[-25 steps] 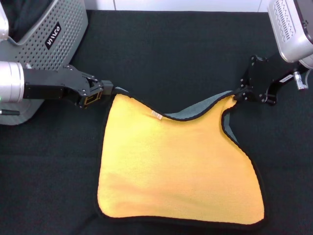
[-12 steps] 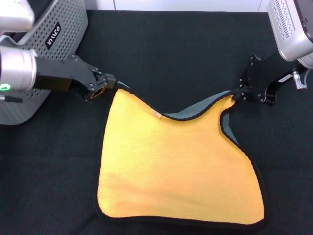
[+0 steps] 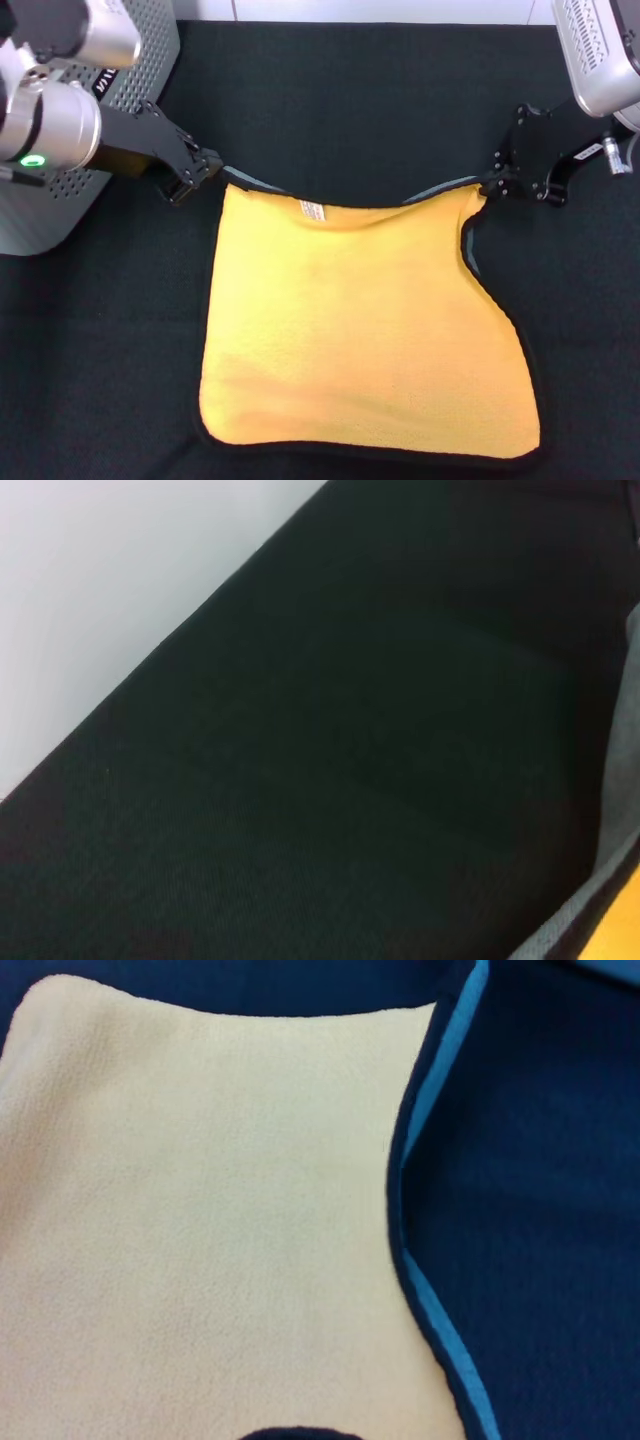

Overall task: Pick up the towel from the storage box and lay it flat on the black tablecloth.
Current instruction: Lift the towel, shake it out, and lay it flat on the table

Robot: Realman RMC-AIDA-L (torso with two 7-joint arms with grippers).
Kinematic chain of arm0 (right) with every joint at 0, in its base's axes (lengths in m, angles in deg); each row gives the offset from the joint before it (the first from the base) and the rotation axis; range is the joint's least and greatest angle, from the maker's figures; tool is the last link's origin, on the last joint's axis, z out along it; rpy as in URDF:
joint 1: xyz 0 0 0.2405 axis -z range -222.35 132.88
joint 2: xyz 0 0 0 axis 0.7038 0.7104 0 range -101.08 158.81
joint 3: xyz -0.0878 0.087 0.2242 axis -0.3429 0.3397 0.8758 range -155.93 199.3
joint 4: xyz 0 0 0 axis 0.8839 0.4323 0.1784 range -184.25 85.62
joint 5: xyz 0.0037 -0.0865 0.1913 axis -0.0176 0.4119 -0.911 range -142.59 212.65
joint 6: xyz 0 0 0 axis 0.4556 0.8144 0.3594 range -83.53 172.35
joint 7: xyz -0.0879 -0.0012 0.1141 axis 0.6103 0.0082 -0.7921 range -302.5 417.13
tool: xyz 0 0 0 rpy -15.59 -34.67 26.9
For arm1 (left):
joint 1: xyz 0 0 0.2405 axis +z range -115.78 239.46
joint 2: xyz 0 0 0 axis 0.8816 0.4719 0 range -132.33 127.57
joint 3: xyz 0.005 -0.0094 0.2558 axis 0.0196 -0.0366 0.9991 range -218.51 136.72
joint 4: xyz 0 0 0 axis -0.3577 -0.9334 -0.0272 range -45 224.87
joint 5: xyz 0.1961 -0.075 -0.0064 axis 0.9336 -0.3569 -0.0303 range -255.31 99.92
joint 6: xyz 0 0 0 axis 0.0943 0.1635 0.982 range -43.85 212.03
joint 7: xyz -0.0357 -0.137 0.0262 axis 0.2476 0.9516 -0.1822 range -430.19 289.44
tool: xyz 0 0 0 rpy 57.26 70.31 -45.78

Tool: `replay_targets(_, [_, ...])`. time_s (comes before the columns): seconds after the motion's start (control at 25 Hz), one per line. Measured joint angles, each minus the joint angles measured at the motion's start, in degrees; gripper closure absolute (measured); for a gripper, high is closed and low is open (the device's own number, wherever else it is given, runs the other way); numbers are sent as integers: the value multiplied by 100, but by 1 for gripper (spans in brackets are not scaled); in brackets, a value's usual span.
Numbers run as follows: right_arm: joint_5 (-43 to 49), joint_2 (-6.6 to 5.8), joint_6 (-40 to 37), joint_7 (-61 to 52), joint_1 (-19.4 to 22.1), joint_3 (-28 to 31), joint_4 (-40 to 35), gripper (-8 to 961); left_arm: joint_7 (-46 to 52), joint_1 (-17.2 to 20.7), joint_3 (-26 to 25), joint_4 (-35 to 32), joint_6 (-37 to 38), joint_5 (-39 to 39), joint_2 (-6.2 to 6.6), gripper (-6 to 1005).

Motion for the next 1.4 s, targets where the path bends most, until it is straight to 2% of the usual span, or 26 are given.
replay_targets(0.4, [-1, -9, 188, 0, -44, -1, 32, 947, 627, -22, 761, -504, -177, 627, 4, 975])
replay_targets(0.6, [0, 1, 345, 0, -102, -18, 78, 947, 890, -78, 1081, -530, -270, 976, 6, 975])
replay_targets(0.8, [63, 13, 422, -2, -179, -39, 171, 947, 1007, -203, 1124, -494, -334, 1032, 11, 975])
replay_targets(1.04, [289, 82, 631, 28, -258, -53, 293, 947, 1033, -356, 1091, -353, -351, 1081, 20, 975])
replay_targets(1.4, [305, 72, 746, 58, -288, -54, 291, 947, 1097, -688, 1031, 62, -420, 1411, 24, 975])
